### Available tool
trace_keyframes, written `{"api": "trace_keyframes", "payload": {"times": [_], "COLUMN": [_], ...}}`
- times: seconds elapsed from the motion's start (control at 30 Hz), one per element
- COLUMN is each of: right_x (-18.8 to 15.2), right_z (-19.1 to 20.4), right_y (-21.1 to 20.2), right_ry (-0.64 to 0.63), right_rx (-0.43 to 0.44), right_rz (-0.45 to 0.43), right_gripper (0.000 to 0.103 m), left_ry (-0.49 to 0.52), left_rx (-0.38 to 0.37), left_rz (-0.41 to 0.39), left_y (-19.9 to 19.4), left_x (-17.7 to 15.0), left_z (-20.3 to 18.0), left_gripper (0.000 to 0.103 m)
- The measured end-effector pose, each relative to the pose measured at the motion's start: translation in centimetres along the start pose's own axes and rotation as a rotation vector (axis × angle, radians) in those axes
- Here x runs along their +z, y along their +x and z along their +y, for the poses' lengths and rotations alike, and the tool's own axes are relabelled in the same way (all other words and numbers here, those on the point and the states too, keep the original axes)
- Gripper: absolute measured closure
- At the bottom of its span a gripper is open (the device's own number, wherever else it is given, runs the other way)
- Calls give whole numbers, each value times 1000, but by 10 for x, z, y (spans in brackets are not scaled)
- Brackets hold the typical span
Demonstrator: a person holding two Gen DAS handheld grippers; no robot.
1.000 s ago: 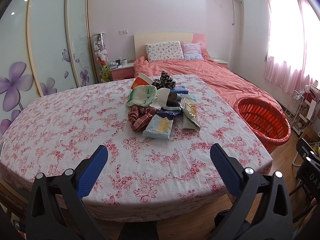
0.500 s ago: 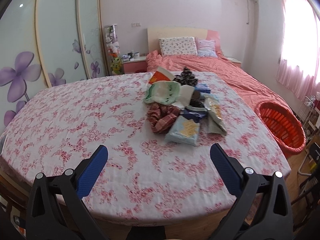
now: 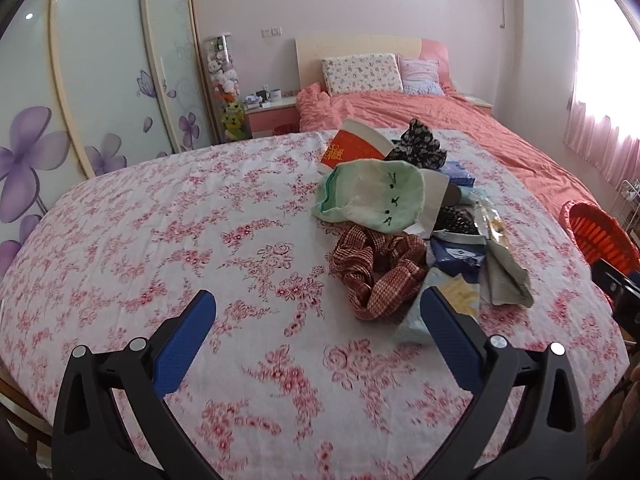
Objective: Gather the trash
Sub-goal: 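Grasp the red-checked cloth with the left gripper while the right grasps the snack bag, then carry cloth and snack bag to the orange basket and open both grippers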
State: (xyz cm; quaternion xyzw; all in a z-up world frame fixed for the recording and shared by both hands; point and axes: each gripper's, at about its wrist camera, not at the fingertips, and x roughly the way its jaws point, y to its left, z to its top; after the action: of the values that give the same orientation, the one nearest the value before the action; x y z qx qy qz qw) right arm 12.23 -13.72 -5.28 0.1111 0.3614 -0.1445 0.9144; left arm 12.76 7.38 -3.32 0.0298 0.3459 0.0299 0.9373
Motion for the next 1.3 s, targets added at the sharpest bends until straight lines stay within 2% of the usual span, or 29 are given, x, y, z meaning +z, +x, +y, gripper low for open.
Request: {"api": "trace_keyframes", "payload": {"times": [0.13, 0.4, 0.57, 0.67, 0.7, 0.8, 1.0, 1.03, 1.07, 1.17, 1.3], "right_x": [8, 16, 14, 14, 14, 13, 12, 13, 12, 13, 13], "right_z": [18, 38, 51, 58, 60, 59, 44, 42, 40, 33, 26], "right_y": [42, 80, 92, 95, 96, 94, 93, 93, 92, 88, 83], "right_ry": [-4, 17, -27, -62, -74, -92, -63, -59, -55, -49, -35], "right_rx": [56, 149, 152, 160, 159, 152, 144, 141, 140, 130, 124], "right_rz": [86, 156, 170, 172, 172, 168, 165, 165, 165, 159, 154], "right_gripper": [38, 46, 50, 60, 66, 73, 78, 78, 79, 79, 79], "left_ry": [-24, -31, -24, -34, -37, -49, -38, -39, -47, -55, -45], "left_rx": [-27, -90, -120, -139, -146, -179, -223, -239, -262, -265, -246], "left_rz": [60, 100, 135, 149, 152, 174, 189, 191, 197, 192, 167], "left_y": [25, 48, 62, 68, 70, 75, 79, 80, 80, 75, 64], "left_x": [5, 13, 14, 15, 15, 14, 12, 12, 13, 13, 15], "left_z": [7, 12, 10, 12, 13, 14, 6, 6, 6, 7, 12], "left_gripper": [2, 3, 16, 22, 23, 32, 62, 75, 79, 84, 84]}}
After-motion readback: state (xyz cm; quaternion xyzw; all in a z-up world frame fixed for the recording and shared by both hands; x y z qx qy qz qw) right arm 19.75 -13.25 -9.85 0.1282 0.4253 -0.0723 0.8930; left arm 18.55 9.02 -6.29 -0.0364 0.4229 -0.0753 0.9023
